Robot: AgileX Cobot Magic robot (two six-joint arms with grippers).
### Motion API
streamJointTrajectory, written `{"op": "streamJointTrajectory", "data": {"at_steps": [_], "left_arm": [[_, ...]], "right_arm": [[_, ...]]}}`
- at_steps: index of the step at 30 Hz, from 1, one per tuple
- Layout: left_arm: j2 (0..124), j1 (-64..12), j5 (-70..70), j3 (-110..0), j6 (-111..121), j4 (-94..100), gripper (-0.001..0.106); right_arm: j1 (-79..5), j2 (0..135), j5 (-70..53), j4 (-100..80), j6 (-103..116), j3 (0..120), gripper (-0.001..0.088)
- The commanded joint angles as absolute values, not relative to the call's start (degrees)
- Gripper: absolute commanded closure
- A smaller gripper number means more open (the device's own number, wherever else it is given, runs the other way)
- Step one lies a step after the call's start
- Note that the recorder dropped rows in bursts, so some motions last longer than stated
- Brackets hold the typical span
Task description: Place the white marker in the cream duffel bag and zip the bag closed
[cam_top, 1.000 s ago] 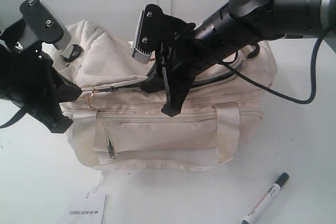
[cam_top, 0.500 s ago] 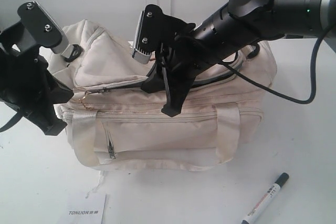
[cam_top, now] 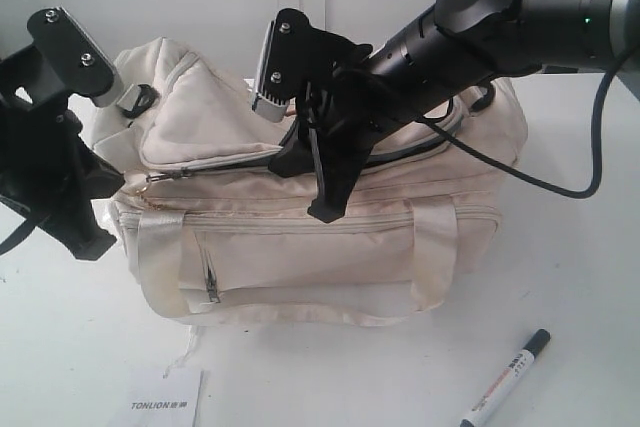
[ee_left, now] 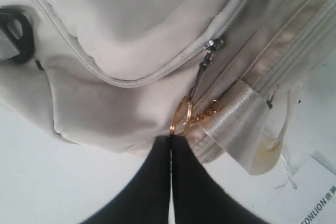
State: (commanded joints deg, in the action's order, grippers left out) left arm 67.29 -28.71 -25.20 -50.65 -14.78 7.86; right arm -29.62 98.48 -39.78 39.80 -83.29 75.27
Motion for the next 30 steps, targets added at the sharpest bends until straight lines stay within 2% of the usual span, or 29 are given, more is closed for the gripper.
{"op": "streamJointTrajectory", "data": {"at_steps": [9,30], "left_arm": [[67.29,-24.12,-25.76,-50.65,-12.65,7.95,0.105],[67.29,-24.00,-25.64,-50.65,-12.62,9.90,0.105]], "right_arm": [[-29.62,98.48,-39.61,38.35,-82.01,75.27,0.0868],[-29.62,97.82,-39.39,38.35,-82.02,75.27,0.0868]]}}
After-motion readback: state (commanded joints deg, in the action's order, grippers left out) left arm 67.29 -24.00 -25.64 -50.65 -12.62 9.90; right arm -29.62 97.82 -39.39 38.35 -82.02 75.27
